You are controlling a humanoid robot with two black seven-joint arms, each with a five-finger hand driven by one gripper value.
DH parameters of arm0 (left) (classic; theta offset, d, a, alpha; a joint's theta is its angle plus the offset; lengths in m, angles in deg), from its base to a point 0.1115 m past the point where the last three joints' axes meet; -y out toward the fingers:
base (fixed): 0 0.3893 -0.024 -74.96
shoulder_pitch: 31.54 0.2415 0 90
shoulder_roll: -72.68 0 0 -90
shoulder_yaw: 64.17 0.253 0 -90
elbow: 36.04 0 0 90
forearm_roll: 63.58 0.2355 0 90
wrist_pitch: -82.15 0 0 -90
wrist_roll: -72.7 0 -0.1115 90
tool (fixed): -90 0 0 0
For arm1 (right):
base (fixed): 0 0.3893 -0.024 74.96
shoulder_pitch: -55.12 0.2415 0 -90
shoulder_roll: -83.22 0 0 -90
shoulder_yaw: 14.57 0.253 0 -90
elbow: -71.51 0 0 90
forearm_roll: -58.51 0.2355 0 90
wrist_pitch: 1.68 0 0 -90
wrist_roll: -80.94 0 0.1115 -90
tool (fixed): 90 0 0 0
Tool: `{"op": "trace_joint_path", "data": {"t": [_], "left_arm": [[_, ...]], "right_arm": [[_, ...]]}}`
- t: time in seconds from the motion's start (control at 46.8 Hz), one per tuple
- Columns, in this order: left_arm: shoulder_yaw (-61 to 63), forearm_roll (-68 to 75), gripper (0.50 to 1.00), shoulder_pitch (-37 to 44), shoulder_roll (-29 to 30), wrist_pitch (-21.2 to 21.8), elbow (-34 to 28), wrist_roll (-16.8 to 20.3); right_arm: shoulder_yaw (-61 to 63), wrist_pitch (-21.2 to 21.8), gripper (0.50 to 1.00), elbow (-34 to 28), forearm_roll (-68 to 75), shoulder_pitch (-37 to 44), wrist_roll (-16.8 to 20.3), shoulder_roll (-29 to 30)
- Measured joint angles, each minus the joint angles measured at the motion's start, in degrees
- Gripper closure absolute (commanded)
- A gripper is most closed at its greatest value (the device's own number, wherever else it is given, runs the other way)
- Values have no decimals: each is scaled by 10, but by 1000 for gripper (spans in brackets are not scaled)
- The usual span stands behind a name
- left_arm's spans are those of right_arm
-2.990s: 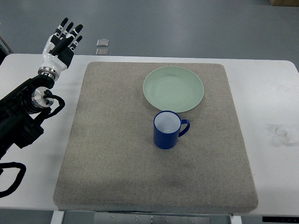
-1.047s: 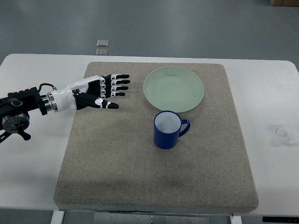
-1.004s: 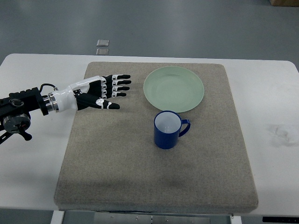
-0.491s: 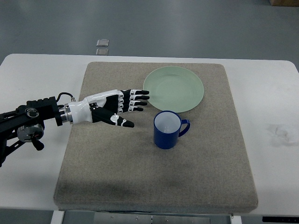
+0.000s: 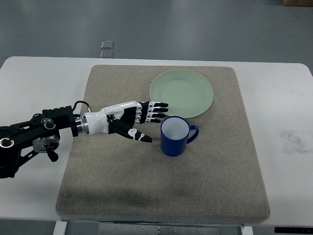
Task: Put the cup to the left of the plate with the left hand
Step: 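Reach the left hand forward and wrap fingers around the blue mug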
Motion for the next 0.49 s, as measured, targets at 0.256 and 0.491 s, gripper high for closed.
{"op": "trace_joint_path", "data": {"t": [0.256, 0.491], "left_arm": [[3, 9, 504, -1, -22, 6, -3, -2], [5, 39, 504, -1, -40, 12, -8, -3]], "right_arm": [[0, 0, 568, 0, 0, 0, 0, 0], [0, 0, 568, 0, 0, 0, 0, 0]]}}
